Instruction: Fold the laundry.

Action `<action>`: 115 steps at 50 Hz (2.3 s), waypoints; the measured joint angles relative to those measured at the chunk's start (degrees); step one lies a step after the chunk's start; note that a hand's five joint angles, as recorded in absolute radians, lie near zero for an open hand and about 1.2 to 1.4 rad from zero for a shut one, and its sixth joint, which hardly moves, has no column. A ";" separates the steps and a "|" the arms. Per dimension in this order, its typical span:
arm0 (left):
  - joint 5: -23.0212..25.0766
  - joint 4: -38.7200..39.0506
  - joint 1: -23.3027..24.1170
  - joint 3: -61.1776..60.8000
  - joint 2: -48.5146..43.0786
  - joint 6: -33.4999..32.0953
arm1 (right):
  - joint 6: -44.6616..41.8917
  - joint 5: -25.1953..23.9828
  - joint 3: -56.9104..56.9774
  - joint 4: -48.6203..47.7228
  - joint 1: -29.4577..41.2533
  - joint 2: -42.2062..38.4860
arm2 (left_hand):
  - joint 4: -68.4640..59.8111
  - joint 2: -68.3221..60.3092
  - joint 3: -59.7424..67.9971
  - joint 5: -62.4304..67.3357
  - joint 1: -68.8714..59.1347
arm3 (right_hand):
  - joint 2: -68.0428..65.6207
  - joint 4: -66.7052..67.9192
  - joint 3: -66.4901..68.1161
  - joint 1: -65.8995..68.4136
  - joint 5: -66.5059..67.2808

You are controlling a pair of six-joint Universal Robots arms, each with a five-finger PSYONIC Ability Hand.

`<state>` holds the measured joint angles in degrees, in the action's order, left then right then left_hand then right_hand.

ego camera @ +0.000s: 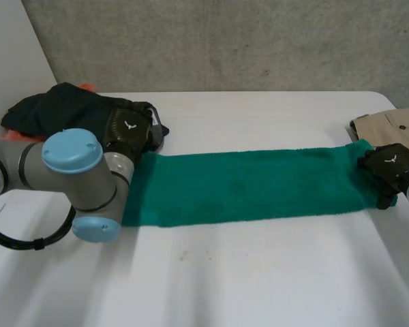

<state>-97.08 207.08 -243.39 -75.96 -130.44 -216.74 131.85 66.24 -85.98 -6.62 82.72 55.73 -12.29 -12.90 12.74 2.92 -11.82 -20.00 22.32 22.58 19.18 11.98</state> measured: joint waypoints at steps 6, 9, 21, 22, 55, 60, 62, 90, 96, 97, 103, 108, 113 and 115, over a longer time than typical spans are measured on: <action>0.04 -0.10 0.69 -3.30 1.81 0.12 | -1.45 -0.06 1.92 -0.33 -0.33 -2.88 | 0.00 0.07 -0.05 -0.12 0.00 | -6.55 4.80 4.51 3.97 4.00; 0.06 -0.11 0.79 -5.11 2.78 0.15 | -1.63 -0.34 3.23 -0.90 -0.41 -4.66 | 0.04 0.11 -0.11 -0.15 0.00 | -9.48 7.32 7.00 6.23 6.19; -0.34 -0.10 0.65 -7.07 4.13 0.18 | -2.00 -1.80 5.54 -3.11 -1.34 -7.55 | 0.11 0.10 -0.11 -0.15 0.00 | -46.74 45.65 45.31 35.34 23.58; -0.37 -0.10 0.64 -7.27 4.47 0.18 | -2.10 -1.58 5.17 -3.17 -1.90 -7.21 | 0.11 0.10 -0.11 -0.16 0.00 | -46.74 45.78 45.43 35.34 23.58; 0.20 0.09 -0.04 -21.65 19.42 0.38 | -16.50 -1.83 3.30 -3.02 13.23 11.36 | 0.12 0.21 -0.12 -0.16 0.20 | -47.33 45.81 45.43 37.78 23.58; 0.12 0.11 0.03 -22.19 20.17 0.43 | -17.95 -3.34 5.78 -3.62 29.80 5.90 | 0.12 0.22 -0.12 -0.16 0.20 | -47.33 45.81 45.43 37.78 23.58; 0.11 0.12 0.13 -22.27 20.29 0.45 | -18.77 -4.13 6.11 -3.70 33.14 3.82 | 0.12 0.22 -0.12 -0.16 0.20 | -47.33 45.81 45.43 37.78 23.58; 0.33 -0.02 11.39 -6.63 14.19 10.09 | 17.79 -2.28 -5.03 -3.00 25.66 16.00 | 0.12 0.24 -0.12 -0.16 0.16 | 7.62 -9.06 -10.58 -7.77 -8.10; 2.37 -1.13 15.93 0.63 6.65 13.03 | 21.41 -2.39 -11.89 -2.71 17.83 18.45 | 0.08 0.23 -0.12 -0.15 0.00 | 7.62 -9.06 -10.59 -7.77 -8.10; 3.00 -1.44 16.53 1.78 5.14 13.20 | 21.15 -2.40 -12.81 -2.71 16.98 18.44 | 0.05 0.23 -0.11 -0.15 0.00 | 7.62 -9.06 -10.59 -7.77 -8.10; 5.40 -2.52 18.02 7.10 -2.12 13.27 | 18.55 -2.31 -16.90 -2.77 13.75 17.68 | -0.20 0.10 0.00 0.03 0.00 | 7.62 -9.06 -10.58 -7.77 -8.10; 6.09 -3.63 18.04 11.42 -8.32 12.95 | 16.48 -1.71 -18.72 -2.88 12.95 16.43 | -0.21 0.10 0.00 0.03 0.00 | 7.45 -8.43 -8.62 -7.40 -7.17; 5.91 -5.20 17.56 14.68 -12.49 12.52 | 15.10 -0.58 -19.52 -2.98 12.68 15.38 | -0.39 -0.27 0.19 0.03 -0.25 | 4.75 -6.74 -6.62 -6.50 -5.74; 5.09 -6.26 17.20 16.41 -14.24 11.86 | 14.60 -0.05 -19.84 -3.03 12.59 15.09 | -2.71 -2.02 2.13 2.14 -3.25 | 3.89 -5.77 -6.02 -5.87 -5.24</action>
<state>-91.99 200.83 -226.19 -59.55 -144.69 -204.88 146.45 66.19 -105.82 -9.66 95.31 70.82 -15.00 -14.92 14.87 5.06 -15.07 -16.11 16.55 16.56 13.30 6.74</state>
